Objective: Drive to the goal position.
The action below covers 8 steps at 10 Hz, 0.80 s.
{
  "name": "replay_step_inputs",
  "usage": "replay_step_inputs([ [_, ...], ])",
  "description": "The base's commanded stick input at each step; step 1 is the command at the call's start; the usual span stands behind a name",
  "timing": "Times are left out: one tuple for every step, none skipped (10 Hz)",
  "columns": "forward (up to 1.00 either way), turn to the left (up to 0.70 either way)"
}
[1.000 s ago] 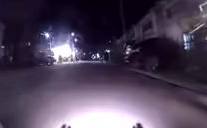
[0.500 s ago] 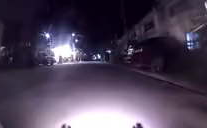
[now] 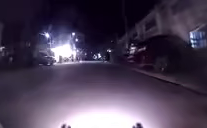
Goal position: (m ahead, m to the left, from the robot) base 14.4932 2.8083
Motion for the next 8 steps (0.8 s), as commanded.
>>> replay_step_inputs([
  [0.6,0.0],
  [0.6,0.0],
  [0.6,0.0],
  [0.6,0.0],
  [0.6,0.0],
  [0.6,0.0],
  [0.6,0.0],
  [0.6,0.0],
])
